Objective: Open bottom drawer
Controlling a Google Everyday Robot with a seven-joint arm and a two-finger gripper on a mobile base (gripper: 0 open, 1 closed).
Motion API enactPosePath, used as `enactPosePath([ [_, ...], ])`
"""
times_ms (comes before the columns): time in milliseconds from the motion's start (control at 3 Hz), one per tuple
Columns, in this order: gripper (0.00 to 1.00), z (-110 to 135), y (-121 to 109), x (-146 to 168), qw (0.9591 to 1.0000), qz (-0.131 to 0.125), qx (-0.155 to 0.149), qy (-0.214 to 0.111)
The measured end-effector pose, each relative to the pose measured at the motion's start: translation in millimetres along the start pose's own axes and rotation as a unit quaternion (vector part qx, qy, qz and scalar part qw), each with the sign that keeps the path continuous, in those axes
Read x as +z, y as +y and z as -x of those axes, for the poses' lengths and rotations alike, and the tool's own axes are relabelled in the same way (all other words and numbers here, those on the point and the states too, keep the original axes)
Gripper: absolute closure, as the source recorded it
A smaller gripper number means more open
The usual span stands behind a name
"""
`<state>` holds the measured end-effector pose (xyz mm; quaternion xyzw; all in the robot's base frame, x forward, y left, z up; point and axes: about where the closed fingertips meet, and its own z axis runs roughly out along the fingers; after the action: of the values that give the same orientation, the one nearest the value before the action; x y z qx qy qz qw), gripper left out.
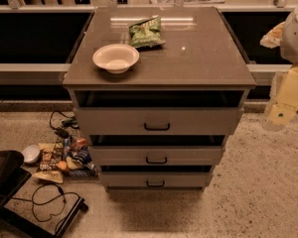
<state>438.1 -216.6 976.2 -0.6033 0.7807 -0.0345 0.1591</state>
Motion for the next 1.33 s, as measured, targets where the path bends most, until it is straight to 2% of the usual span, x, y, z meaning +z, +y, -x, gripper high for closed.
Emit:
enactPosePath([
  [333, 0.00, 0, 0, 0, 1.0000, 0.000, 0.000, 0.000],
  [667, 0.00, -10, 13, 22, 0.9999, 0.010, 0.011, 0.005],
  [1000, 0.00, -37, 39, 69, 0.9990, 0.005, 0.043, 0.013],
  [1333, 0.00, -68, 63, 125, 0.9964, -0.007, 0.076, 0.037],
])
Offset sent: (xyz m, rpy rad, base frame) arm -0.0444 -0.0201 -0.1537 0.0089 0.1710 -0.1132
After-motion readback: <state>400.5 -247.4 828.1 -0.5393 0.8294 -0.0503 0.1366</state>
